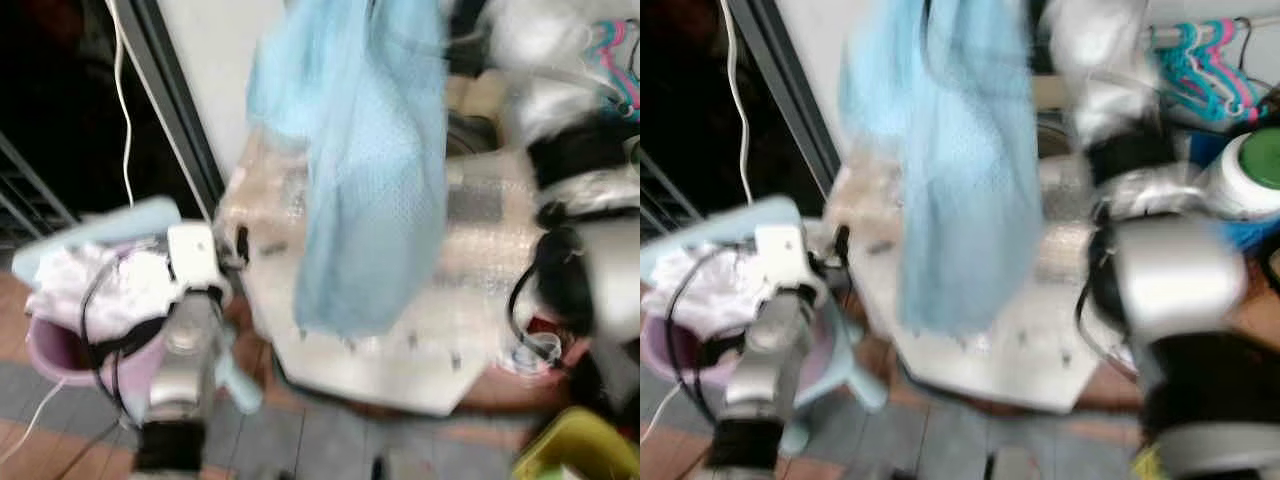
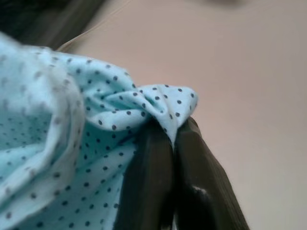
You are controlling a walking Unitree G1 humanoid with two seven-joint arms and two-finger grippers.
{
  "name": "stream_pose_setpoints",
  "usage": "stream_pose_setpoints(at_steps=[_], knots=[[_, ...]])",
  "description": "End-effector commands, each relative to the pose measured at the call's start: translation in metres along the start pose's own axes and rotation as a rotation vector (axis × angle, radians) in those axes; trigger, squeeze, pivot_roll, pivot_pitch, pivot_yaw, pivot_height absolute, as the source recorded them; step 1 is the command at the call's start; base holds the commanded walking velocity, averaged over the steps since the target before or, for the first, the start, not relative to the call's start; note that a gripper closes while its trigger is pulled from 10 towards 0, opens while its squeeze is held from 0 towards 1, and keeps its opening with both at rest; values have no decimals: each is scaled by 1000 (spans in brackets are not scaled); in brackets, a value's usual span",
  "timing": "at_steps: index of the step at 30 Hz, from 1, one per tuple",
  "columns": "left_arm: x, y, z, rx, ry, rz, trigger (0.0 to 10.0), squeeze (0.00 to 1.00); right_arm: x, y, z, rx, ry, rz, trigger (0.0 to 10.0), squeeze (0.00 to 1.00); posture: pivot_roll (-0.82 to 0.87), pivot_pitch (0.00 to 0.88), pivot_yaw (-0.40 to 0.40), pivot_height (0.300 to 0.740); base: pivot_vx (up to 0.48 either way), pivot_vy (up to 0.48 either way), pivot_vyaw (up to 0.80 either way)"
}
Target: Clothes washing
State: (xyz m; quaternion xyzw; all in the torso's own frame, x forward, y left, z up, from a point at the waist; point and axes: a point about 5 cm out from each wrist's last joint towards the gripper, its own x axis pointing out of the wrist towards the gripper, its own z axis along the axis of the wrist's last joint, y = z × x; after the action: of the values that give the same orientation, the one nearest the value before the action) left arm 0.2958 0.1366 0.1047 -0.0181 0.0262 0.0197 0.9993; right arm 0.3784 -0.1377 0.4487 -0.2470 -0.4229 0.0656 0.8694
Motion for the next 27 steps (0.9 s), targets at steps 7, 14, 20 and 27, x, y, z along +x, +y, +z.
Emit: stream_pose_setpoints(at_steps=[7, 14, 20, 27], knots=[[-3, 11, -4, -5, 11, 63, 10000, 0, 1, -25, 12, -52, -112, -118, 10000, 0, -29, 0, 44, 740, 0, 0, 0], [-4, 8, -4, -7, 17, 44, 10000, 0, -98, 90, -93, 242, 238, 320, 10000, 0, -38, 0, 66, 740, 0, 0, 0], [-2, 6, -5, 4, 31, 17, 10000, 0, -146, 107, -114, 349, 373, 352, 10000, 1000, -48, 0, 75, 740, 0, 0, 0], [-3, 9, -7, 24, 44, 41, 10000, 0, -183, 124, -111, 375, 472, 463, 10000, 1000, -49, 0, 75, 740, 0, 0, 0]])
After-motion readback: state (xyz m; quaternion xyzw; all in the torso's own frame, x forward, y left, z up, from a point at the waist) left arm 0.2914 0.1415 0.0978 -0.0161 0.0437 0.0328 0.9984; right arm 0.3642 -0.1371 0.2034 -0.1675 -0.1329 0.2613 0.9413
